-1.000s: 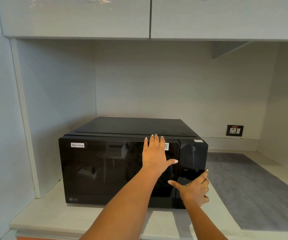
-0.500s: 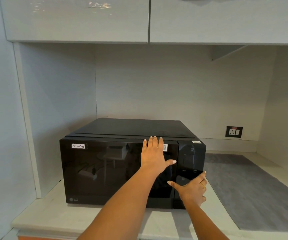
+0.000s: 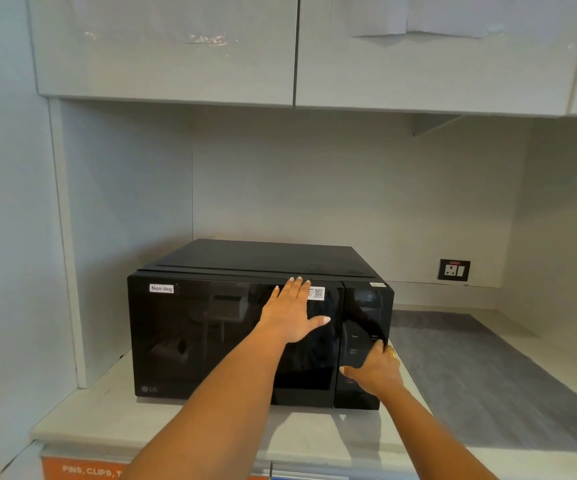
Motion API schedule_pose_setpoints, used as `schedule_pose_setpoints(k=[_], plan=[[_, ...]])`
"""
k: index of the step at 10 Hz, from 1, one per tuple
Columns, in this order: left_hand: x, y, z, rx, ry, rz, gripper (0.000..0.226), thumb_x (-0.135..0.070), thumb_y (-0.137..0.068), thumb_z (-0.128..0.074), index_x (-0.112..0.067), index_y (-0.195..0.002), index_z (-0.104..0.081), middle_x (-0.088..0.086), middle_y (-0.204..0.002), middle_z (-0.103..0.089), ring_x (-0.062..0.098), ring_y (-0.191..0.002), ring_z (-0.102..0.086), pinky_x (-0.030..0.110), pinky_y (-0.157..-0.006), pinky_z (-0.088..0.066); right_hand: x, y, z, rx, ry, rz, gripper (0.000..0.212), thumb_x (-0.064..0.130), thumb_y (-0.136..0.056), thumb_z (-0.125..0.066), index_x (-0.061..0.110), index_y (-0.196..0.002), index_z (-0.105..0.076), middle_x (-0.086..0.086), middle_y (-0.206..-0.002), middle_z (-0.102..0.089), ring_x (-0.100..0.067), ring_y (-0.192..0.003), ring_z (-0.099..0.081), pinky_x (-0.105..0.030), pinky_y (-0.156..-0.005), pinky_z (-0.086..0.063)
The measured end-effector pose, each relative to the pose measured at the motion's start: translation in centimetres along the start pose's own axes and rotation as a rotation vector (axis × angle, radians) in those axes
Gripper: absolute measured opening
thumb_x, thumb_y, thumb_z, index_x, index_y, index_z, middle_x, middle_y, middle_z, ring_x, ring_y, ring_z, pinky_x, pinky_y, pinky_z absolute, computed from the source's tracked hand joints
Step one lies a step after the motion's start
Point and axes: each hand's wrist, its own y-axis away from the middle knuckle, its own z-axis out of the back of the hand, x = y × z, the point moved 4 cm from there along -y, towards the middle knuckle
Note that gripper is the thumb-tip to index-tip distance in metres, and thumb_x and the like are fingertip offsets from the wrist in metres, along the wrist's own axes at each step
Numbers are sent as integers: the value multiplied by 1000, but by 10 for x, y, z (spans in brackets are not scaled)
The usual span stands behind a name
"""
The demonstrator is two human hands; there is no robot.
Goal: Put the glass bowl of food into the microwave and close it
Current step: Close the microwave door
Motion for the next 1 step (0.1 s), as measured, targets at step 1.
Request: schedule_pose_setpoints(k=[1], plan=[[7,11,9,-12,19,11,87,-58,-90,-40,-11,-150,0,8,-160,-3,23,-147,3,43,-119,-3,22,16,14,56,119,97,91,51,-76,-65,13,-143,-18,-13,-154,-16,-34,-140,-21,-45,-110,-31]])
